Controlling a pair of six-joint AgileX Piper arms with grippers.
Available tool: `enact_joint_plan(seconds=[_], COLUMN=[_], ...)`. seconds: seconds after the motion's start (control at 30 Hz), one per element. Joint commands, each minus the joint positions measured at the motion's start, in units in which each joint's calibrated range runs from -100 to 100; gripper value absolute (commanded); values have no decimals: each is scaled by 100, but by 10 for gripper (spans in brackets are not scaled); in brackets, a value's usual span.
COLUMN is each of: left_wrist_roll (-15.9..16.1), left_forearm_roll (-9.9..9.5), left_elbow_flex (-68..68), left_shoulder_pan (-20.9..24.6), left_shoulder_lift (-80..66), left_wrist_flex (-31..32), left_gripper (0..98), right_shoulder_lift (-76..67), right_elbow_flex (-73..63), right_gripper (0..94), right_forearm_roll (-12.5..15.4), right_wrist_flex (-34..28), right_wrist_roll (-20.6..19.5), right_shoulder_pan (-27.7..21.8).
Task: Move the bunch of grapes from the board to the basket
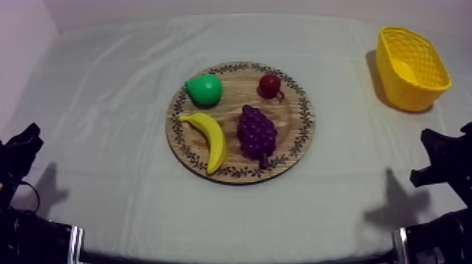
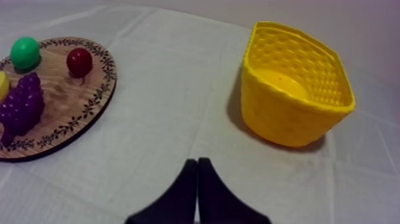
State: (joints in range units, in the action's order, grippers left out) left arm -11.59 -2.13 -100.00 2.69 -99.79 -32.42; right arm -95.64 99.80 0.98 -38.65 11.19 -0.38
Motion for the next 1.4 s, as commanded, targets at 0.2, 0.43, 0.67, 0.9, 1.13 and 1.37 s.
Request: enact_joint_plan(seconds=[0.2, 0.43, 0.67, 0.9, 1.13, 1.37], left_wrist_roll=[-1, -1, -1, -1, -1, -1], left_forearm_roll=[1, 1, 1, 1, 1, 1], left_elbow_flex=[0, 0, 0, 0, 0, 0], left_shoulder_pan=[3, 3, 3, 3, 3, 3], left_shoulder_lift=[5, 5, 5, 5, 5, 5], left_wrist_flex=[1, 1, 1, 1, 1, 1], left_gripper=[1, 1, 1, 1, 1, 1], right_shoulder_lift=[-3, -3, -3, -3, -3, -3], right_elbow_flex=[-2, -2, -2, -2, -2, -2], right_gripper=[4, 4, 4, 4, 4, 5], right_forearm_roll=[2, 2, 2, 2, 2, 2], right_wrist_flex=[2, 2, 2, 2, 2, 2], right_wrist_roll=[11, 11, 11, 11, 50, 40], right_shoulder_pan=[0, 0, 0, 0, 2, 69])
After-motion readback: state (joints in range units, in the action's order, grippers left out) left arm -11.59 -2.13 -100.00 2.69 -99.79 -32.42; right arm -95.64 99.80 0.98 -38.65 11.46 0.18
